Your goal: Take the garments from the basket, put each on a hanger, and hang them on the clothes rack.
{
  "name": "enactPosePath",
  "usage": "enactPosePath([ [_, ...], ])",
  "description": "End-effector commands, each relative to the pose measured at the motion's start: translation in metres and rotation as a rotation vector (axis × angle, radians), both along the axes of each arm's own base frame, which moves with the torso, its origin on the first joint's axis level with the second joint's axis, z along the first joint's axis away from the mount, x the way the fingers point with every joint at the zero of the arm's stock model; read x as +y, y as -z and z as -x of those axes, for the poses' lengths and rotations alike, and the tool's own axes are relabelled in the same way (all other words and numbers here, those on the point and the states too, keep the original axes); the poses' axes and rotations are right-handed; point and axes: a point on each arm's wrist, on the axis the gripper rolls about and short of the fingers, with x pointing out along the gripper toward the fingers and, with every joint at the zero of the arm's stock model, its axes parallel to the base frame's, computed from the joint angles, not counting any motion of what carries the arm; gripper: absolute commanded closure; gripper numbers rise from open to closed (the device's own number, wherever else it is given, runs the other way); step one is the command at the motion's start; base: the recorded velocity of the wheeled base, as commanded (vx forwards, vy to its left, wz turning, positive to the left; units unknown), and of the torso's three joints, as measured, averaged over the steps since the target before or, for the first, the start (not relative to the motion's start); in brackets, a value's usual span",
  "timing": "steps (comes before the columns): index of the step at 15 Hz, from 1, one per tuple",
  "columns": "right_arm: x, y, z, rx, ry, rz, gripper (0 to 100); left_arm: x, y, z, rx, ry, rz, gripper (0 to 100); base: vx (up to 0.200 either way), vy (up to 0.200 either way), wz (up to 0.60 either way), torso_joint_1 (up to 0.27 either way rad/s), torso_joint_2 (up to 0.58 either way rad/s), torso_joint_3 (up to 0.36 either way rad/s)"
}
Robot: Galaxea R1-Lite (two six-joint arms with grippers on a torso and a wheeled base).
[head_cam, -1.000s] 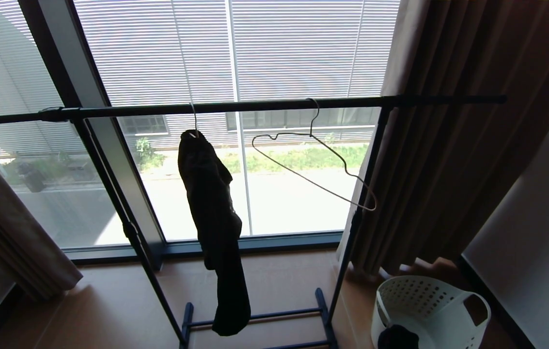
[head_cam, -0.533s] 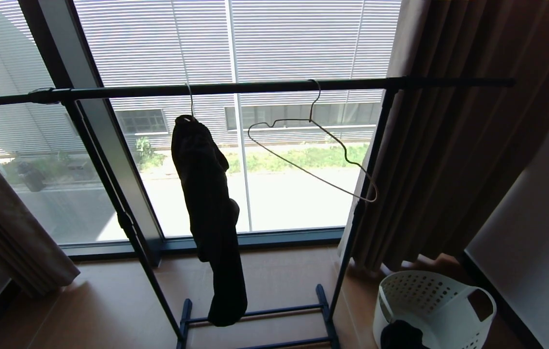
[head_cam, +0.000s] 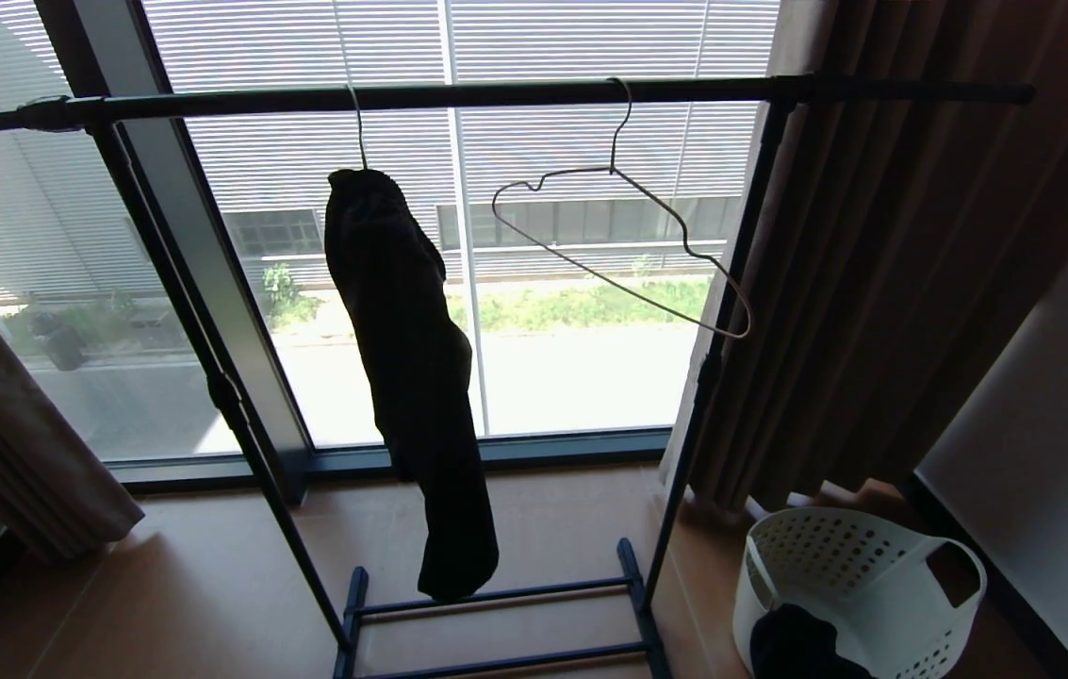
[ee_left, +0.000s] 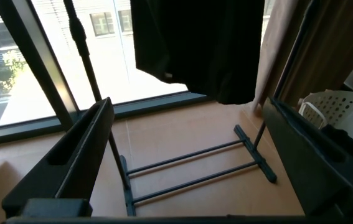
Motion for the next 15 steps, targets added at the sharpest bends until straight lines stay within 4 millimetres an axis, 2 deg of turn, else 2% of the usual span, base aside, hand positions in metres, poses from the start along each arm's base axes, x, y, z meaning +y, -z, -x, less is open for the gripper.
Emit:
enactPosePath([
  [1, 0.0000, 0.0000, 0.0000, -0.001, -0.001, 0.001, 0, 0.0000, 0.0000, -0.0002, 0.003, -0.003, 0.000, 0, 0.000, 0.000, 0.00, -0.188, 0.54, 0.349],
  [4, 0.0000, 0.0000, 0.0000, -0.001, -0.001, 0.001, 0, 0.0000, 0.0000, -0.0002, 0.003, -0.001, 0.000, 0, 0.000, 0.000, 0.00, -0.172, 0.51, 0.336],
  [8, 0.0000, 0.0000, 0.0000, -0.001, -0.001, 0.001, 0, 0.0000, 0.0000, -0.0002, 0.003, -0.003, 0.000, 0, 0.000, 0.000, 0.00, -0.046, 0.14, 0.096],
  [15, 0.0000, 0.0000, 0.0000, -0.001, -0.001, 0.001, 0, 0.0000, 0.0000, -0.0002, 0.003, -0.003, 0.000, 0, 0.000, 0.000, -0.60, -0.002, 0.01, 0.008],
])
